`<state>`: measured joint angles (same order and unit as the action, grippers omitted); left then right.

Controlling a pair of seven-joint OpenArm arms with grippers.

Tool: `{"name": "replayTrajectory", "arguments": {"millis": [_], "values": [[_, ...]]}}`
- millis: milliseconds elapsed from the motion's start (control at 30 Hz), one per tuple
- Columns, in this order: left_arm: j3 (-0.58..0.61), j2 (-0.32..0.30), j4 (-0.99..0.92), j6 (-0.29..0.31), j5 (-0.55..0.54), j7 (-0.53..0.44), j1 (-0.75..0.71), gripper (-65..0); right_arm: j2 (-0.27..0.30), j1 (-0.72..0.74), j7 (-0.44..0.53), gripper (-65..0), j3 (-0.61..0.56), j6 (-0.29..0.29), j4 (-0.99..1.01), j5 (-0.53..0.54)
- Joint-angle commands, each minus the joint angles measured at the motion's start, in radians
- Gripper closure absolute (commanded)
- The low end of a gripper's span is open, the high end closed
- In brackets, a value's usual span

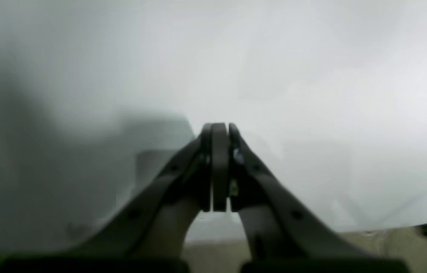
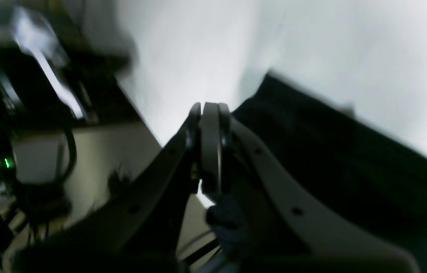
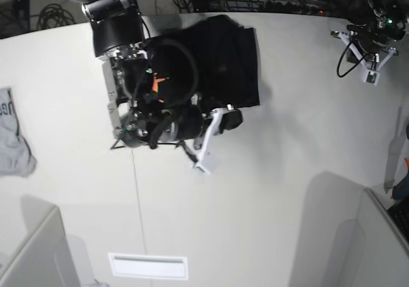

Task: Fold the T-shirt properly
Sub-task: 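Fold the strip end over again with the right gripper, then push and square the folded bundle with the left gripper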

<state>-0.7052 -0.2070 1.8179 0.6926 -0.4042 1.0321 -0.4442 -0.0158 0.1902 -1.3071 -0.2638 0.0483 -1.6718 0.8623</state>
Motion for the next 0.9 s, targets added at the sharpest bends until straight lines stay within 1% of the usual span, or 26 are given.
{"name": "replayTrajectory", "arguments": {"millis": [0,100,167,200,233,267,300,333,367,400,433,467,567,667,800,867], "values": [[0.0,-0.009,0.047,0.006,-0.06,-0.02,-0.02,0.0,0.052,-0.013,0.022,0.0,0.039,0.003,-0.024,-0.012],[0.002,-0.002,0.101,0.006,-0.256,-0.02,-0.052,0.0,0.182,-0.091,0.122,0.0,0.145,0.003,-0.095,-0.01],[-0.004,-0.004,0.116,0.006,-0.388,-0.019,-0.074,0.0,0.244,-0.153,0.16,0.0,0.211,0.009,-0.152,-0.008],[-0.004,-0.002,0.116,0.006,-0.462,-0.019,-0.087,0.0,0.268,-0.18,0.168,0.0,0.24,0.026,-0.173,-0.008],[-0.001,-0.002,0.11,0.006,-0.536,-0.019,-0.097,-7.6,0.287,-0.205,0.169,0.0,0.269,0.051,-0.187,-0.008],[0.002,-0.001,0.108,0.006,-0.606,-0.019,-0.107,-19.1,0.297,-0.228,0.163,0.0,0.3,0.083,-0.195,-0.008],[0.005,0.001,0.102,0.006,-0.668,-0.019,-0.114,-29.0,0.299,-0.252,0.163,0.0,0.321,0.118,-0.192,-0.01],[0.012,0.002,0.095,0.006,-0.715,-0.019,-0.115,-37.2,0.299,-0.271,0.166,0.0,0.341,0.154,-0.19,-0.012],[0.028,0.002,0.084,0.006,-0.749,-0.019,-0.112,-41.8,0.297,-0.288,0.169,0.0,0.357,0.183,-0.189,-0.016],[0.046,0.002,0.073,0.006,-0.772,-0.019,-0.107,-44.1,0.297,-0.304,0.171,0.0,0.367,0.21,-0.189,-0.018],[0.074,0.005,0.062,0.006,-0.784,-0.02,-0.086,-44.1,0.297,-0.318,0.171,0.0,0.377,0.229,-0.189,-0.018],[0.108,0.019,0.05,0.006,-0.787,-0.02,-0.066,-45.1,0.299,-0.327,0.171,0.0,0.383,0.233,-0.189,-0.018],[0.177,0.06,-0.002,0.006,-0.769,-0.02,-0.025,-44.3,0.302,-0.343,0.171,0.0,0.387,0.233,-0.189,-0.018],[0.243,0.087,-0.06,0.006,-0.763,-0.02,0.009,-44.3,0.302,-0.351,0.171,0.0,0.387,0.233,-0.189,-0.018],[0.353,0.093,-0.14,0.006,-0.763,-0.022,0.055,-44.3,0.302,-0.351,0.166,0.0,0.387,0.233,-0.189,-0.018],[0.387,0.091,-0.178,0.006,-0.752,-0.025,0.071,-44.3,0.302,-0.351,0.166,0.0,0.387,0.233,-0.189,-0.018]]}}
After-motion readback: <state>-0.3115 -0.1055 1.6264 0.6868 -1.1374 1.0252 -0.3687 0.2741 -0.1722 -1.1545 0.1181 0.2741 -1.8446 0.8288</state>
